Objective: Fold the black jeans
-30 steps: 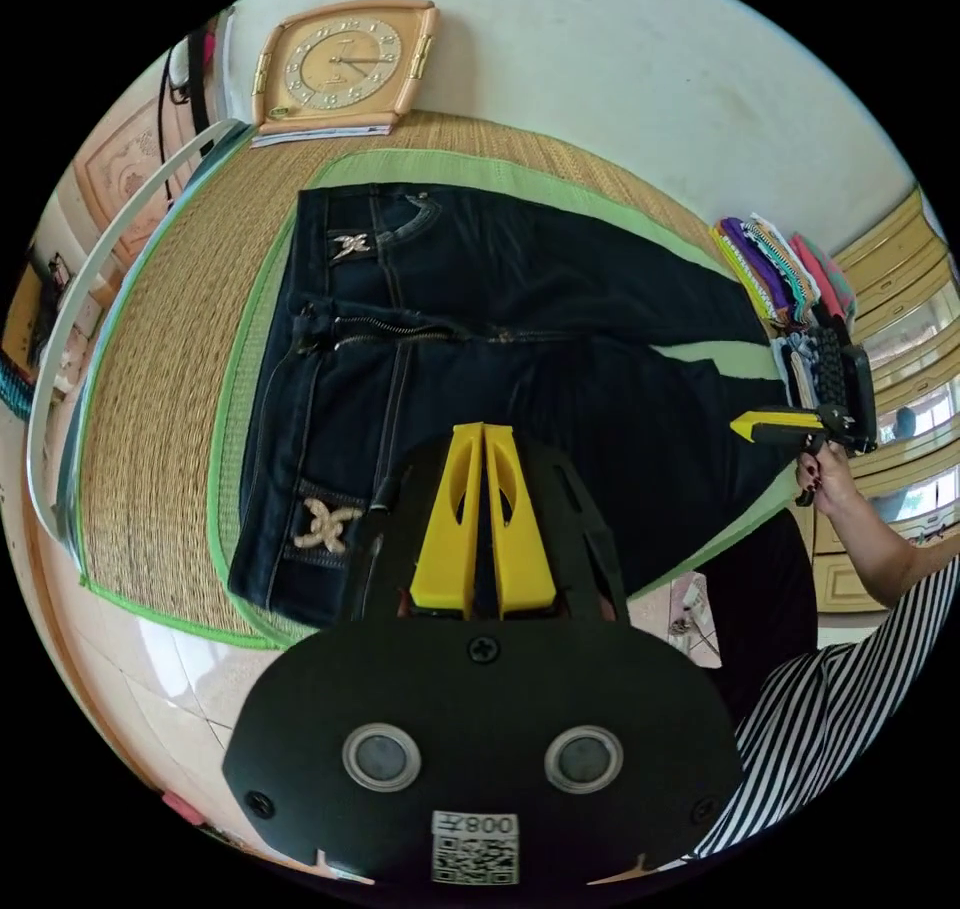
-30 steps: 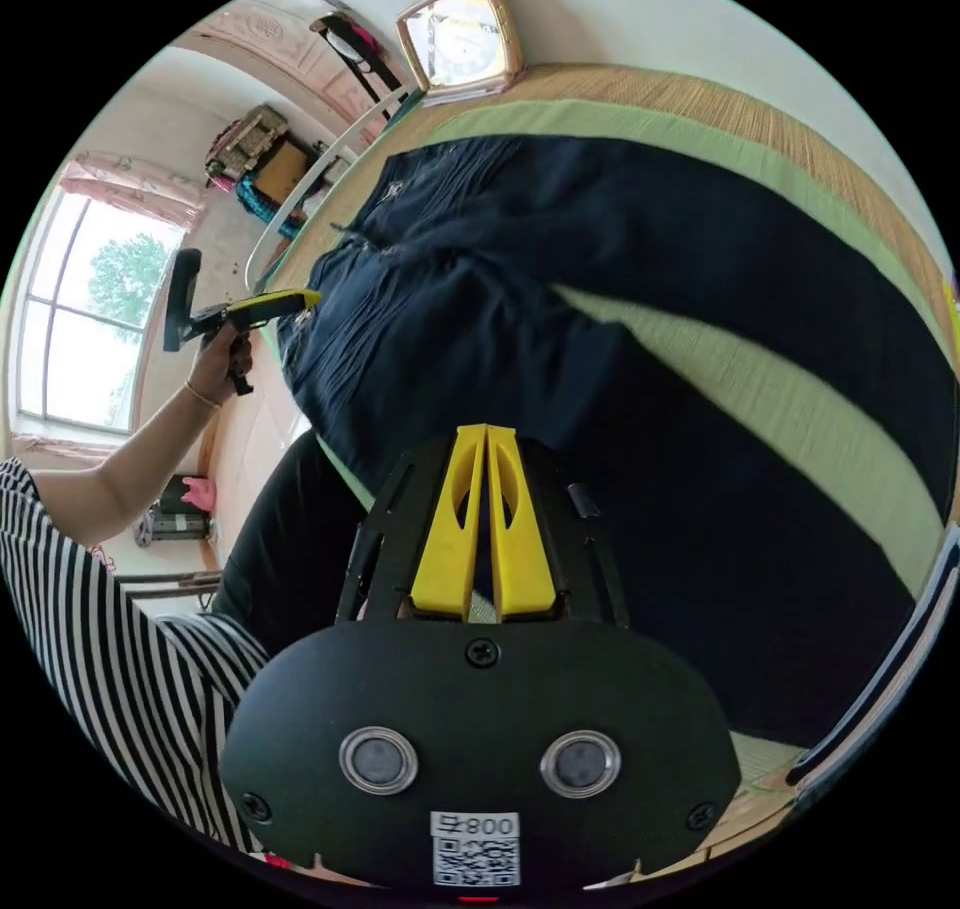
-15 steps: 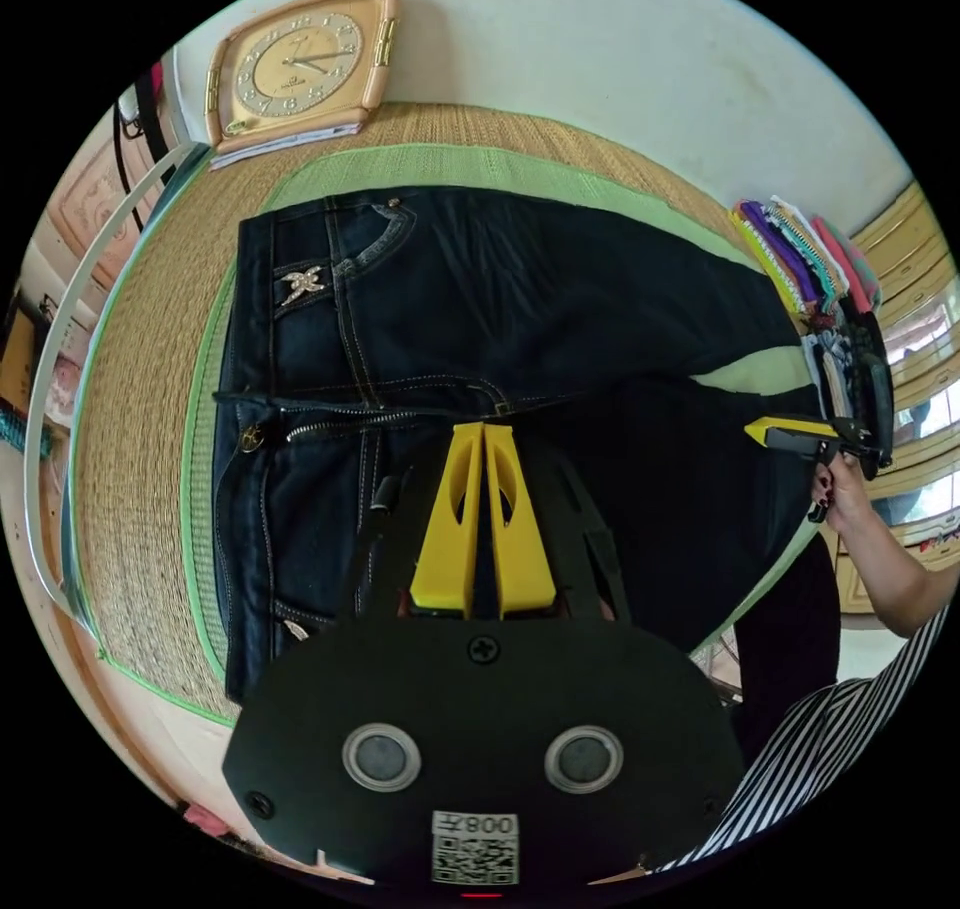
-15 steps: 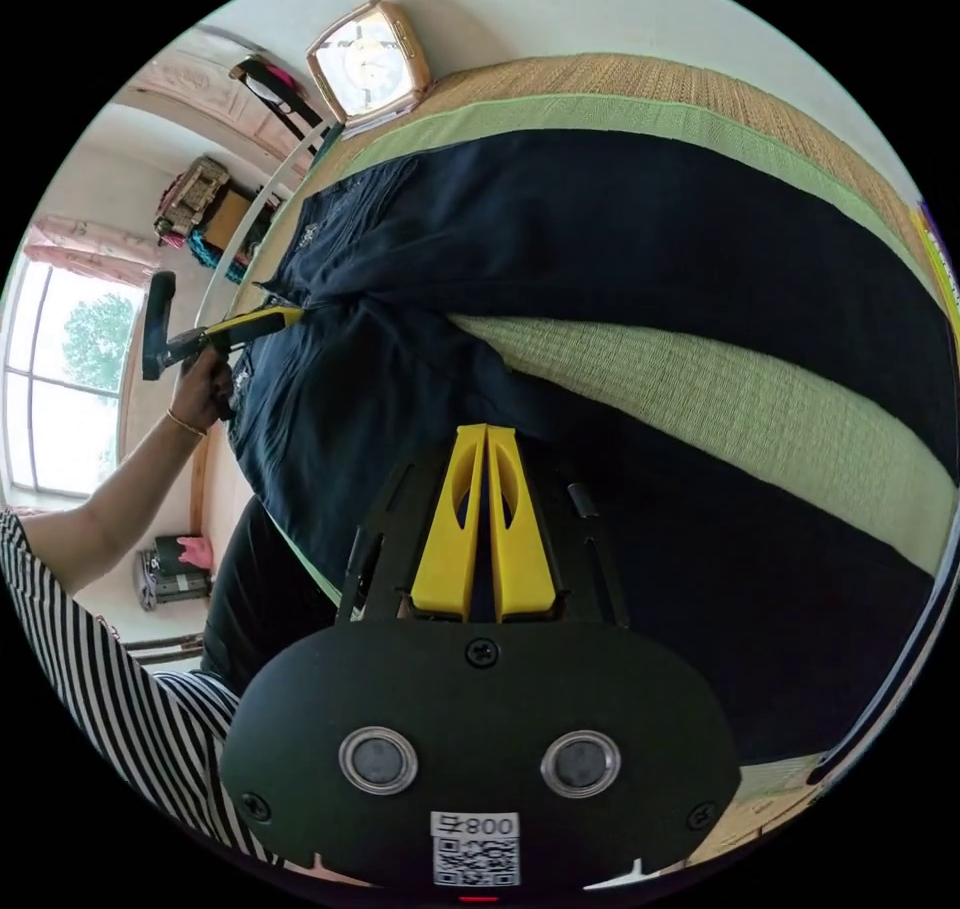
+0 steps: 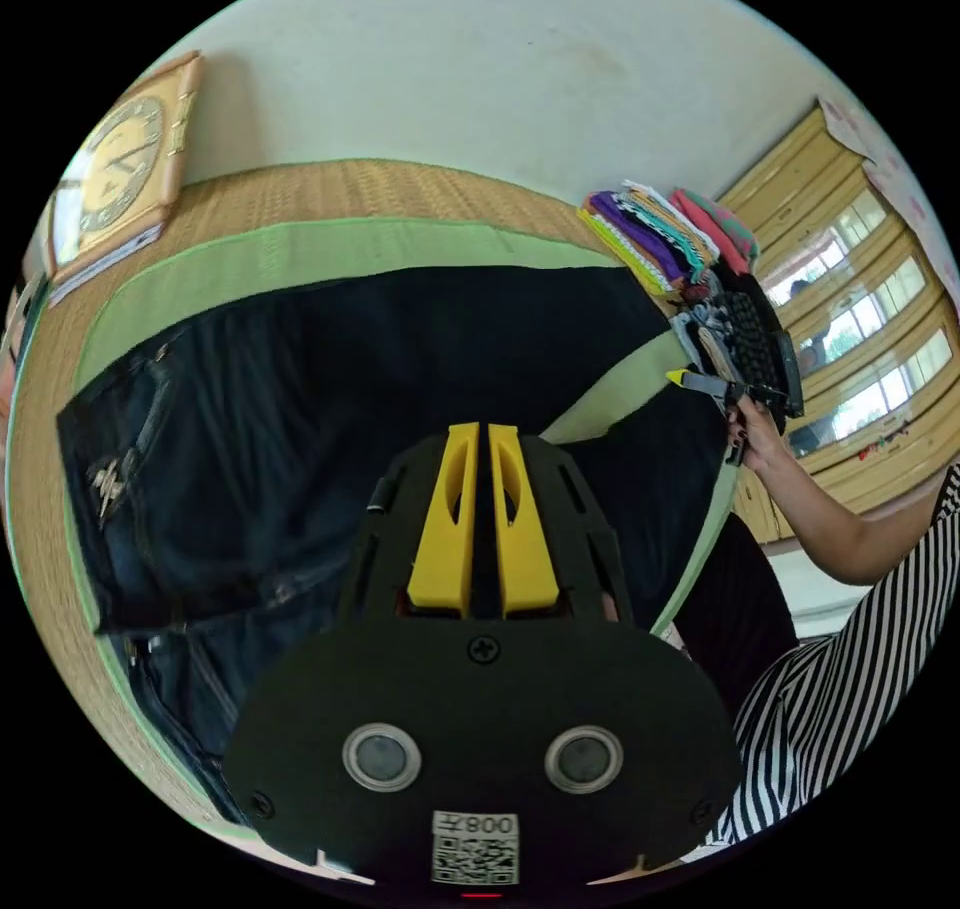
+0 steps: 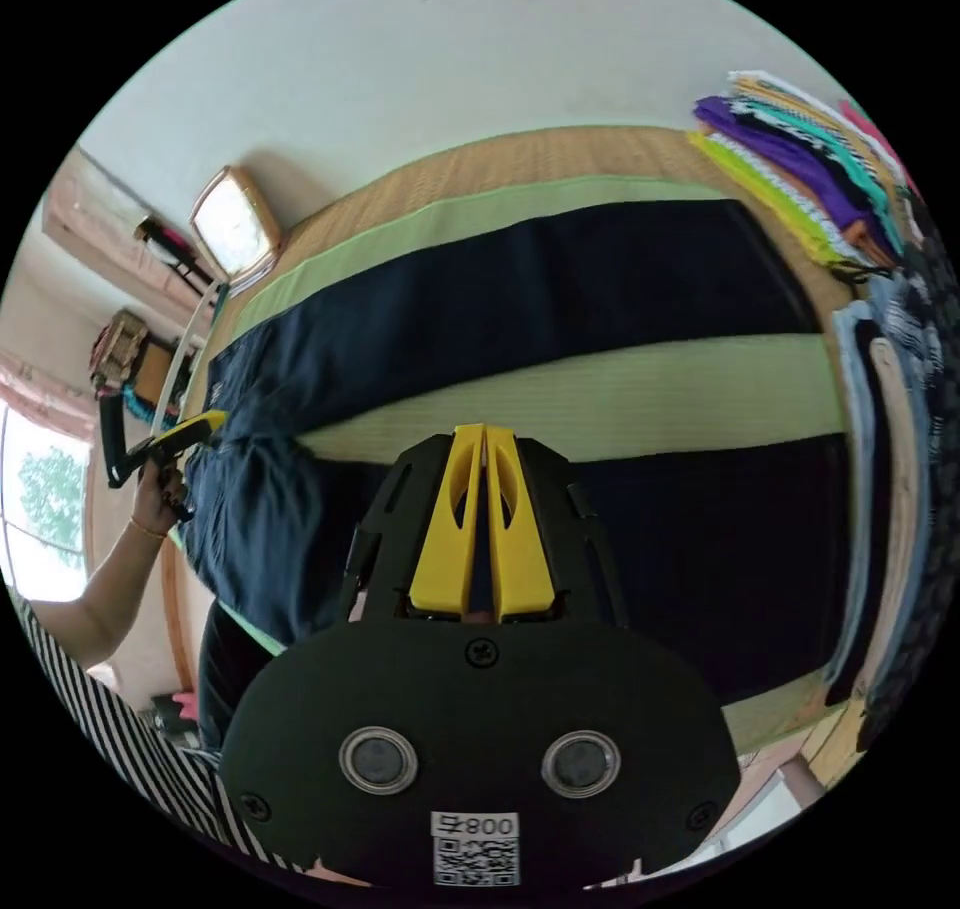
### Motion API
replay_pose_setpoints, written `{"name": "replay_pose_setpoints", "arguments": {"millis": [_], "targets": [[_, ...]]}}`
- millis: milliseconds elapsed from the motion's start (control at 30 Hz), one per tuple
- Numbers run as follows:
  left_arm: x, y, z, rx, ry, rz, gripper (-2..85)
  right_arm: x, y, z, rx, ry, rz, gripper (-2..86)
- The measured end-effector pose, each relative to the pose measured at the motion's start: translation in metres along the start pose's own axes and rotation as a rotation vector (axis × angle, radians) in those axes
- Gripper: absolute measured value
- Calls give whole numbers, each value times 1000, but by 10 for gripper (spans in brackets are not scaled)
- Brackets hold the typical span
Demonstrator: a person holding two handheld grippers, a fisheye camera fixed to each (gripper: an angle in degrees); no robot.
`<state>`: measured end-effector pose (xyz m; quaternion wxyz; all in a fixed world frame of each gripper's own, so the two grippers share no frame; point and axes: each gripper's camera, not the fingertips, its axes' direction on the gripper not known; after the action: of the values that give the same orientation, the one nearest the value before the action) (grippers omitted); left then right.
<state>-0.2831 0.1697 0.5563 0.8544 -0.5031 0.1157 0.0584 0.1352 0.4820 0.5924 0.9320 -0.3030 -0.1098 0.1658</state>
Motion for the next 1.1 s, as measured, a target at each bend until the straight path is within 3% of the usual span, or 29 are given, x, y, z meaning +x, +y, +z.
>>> {"name": "replay_pose_setpoints", "arguments": {"millis": [333, 567, 933, 1100], "targets": [[73, -167, 142, -121, 34, 257, 80, 114, -47, -61, 115, 312, 160, 86], [105, -251, 222, -163, -95, 299, 94, 140, -78, -48, 42, 379, 107, 82], [137, -267, 270, -201, -204, 425, 16, 133, -71, -58, 17, 380, 46, 17], [140, -271, 261, -152, -137, 445, 13, 125, -59, -84, 45, 388, 8, 5]]}}
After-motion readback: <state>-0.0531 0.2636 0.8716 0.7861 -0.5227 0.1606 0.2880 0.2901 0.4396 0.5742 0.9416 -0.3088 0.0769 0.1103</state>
